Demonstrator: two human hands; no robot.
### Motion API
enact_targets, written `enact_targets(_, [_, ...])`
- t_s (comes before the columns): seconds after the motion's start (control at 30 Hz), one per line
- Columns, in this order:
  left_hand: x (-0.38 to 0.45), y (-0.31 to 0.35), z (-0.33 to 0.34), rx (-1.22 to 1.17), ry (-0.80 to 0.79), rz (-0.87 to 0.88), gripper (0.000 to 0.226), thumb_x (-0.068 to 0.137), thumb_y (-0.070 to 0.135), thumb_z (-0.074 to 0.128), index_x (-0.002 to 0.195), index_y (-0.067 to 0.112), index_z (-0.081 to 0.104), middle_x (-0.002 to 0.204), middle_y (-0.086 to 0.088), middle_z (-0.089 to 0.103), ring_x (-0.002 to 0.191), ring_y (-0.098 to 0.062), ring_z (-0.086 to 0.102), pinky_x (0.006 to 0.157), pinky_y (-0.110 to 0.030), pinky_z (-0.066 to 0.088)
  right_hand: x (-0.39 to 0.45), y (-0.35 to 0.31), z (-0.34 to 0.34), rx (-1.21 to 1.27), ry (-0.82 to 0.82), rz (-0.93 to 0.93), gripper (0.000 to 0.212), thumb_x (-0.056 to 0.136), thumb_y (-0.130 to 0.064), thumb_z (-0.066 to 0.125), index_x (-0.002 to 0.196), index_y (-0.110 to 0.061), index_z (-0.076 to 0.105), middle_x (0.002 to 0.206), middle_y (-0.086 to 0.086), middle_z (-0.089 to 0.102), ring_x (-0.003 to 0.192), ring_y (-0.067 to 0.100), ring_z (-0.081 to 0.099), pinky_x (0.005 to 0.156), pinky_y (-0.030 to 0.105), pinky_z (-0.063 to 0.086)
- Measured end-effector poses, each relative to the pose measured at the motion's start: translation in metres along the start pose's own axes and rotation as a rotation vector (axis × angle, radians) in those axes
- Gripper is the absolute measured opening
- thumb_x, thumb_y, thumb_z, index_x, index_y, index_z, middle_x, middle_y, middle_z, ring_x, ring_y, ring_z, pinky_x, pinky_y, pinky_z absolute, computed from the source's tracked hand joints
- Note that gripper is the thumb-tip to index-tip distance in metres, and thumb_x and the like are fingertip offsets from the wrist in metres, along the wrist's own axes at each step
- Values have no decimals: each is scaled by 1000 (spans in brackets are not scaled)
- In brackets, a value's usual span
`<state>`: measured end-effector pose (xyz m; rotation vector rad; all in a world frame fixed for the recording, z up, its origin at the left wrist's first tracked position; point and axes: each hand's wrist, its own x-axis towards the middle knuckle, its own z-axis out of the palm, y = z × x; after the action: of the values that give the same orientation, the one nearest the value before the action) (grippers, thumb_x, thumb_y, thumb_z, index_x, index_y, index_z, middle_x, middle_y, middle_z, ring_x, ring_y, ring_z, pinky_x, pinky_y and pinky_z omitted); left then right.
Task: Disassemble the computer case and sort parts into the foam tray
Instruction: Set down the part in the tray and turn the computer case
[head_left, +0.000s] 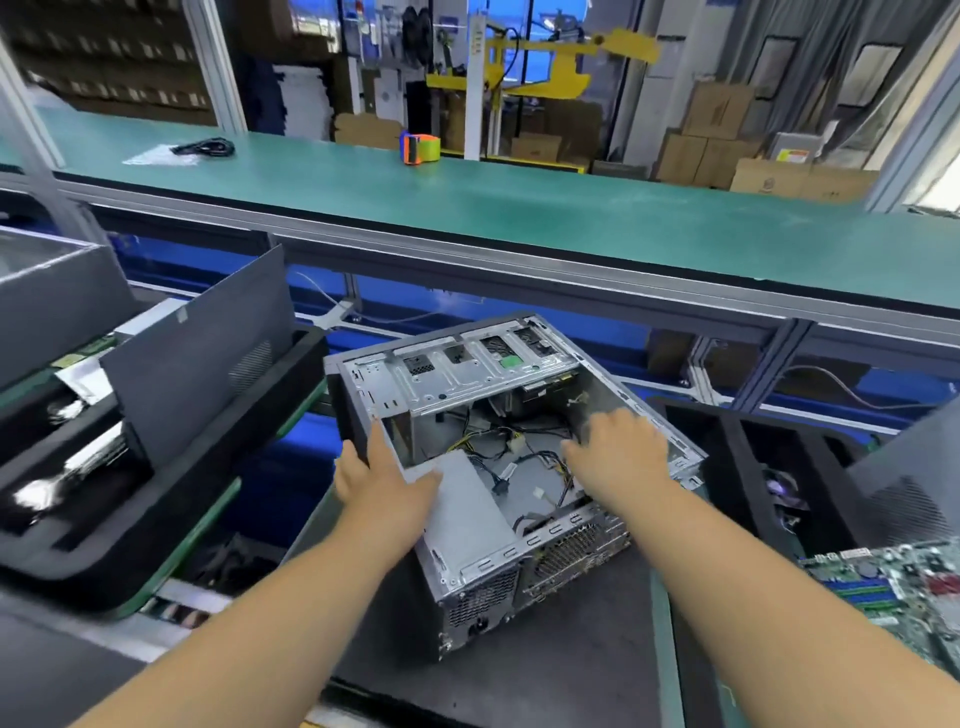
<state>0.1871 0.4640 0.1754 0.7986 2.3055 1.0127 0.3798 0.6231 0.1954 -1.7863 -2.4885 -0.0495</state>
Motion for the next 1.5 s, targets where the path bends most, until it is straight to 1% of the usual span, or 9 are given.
enact_targets(0.17, [-27, 15, 28, -76, -13, -129, 93, 89, 43, 59, 154, 33, -7, 161, -1, -8, 143, -34, 23, 111, -46, 34, 42, 49, -1, 87, -50, 82, 74, 89, -62, 52, 139, -9, 40, 140, 15, 46, 127, 37, 43, 101, 44, 39])
enact_targets(0.27, [-34, 21, 37, 12, 76, -162, 92, 89, 43, 57, 154, 30, -6, 161, -5, 0, 141, -35, 24, 108, -46, 37, 45, 68, 8, 117, -154, 76, 88, 88, -69, 49, 150, -10, 27, 147, 16, 41, 131, 37, 43, 102, 46, 42])
enact_targets(0.4, [-40, 26, 45, 260, 173, -114, 86, 93, 54, 46, 154, 25, -8, 157, -14, 7, 138, -35, 23, 99, -46, 39, 36, 74, 18, 75, -111, 33, 95, 90, -74, 38, 157, -13, 12, 154, 14, 35, 134, 35, 42, 102, 45, 40])
enact_targets(0.57, [-37, 29, 49, 509, 154, -98, 87, 92, 68, 29, 155, 21, -10, 155, -18, 6, 135, -37, 25, 91, -44, 43, 29, 74, 20, 45, -104, 59, 94, 91, -74, 32, 158, -13, 8, 155, 14, 33, 135, 35, 40, 103, 45, 37])
enact_targets(0.87, [-12, 9, 30, 649, 113, 26, 112, 70, 93, 25, 155, 27, -3, 146, -16, 19, 128, -37, 34, 92, -45, 43, -6, 68, 21, 94, -96, 152, 95, 94, -71, 26, 157, -4, 3, 154, 17, 31, 136, 34, 38, 106, 44, 36])
enact_targets(1.1, [16, -6, -1, 669, 34, 195, 110, 69, 92, 27, 155, 30, -5, 148, -16, 21, 131, -36, 36, 92, -44, 44, -41, 42, 17, 117, -122, 255, 99, 92, -69, 40, 154, 2, 9, 151, 19, 33, 135, 34, 39, 104, 43, 39])
enact_targets(1.23, [33, -12, -14, 661, -7, 280, 109, 70, 92, 31, 155, 32, -4, 150, -15, 21, 133, -35, 34, 92, -44, 43, -58, 26, 16, 77, -149, 325, 104, 91, -69, 39, 154, 4, 1, 154, 19, 28, 136, 33, 37, 104, 41, 38])
enact_targets(1.37, [52, -13, -25, 663, -66, 346, 109, 70, 91, 34, 155, 34, -4, 155, -15, 16, 138, -35, 31, 98, -45, 42, -74, 9, 16, 70, -139, 404, 106, 88, -69, 43, 154, 4, 2, 152, 18, 32, 135, 32, 40, 104, 40, 38])
enact_targets(1.5, [71, -14, -36, 669, -123, 398, 110, 68, 92, 34, 154, 36, -6, 155, -14, 17, 136, -34, 34, 95, -44, 44, -83, -8, 12, 47, -167, 454, 107, 87, -70, 43, 153, 4, 1, 152, 17, 32, 135, 31, 39, 104, 41, 37])
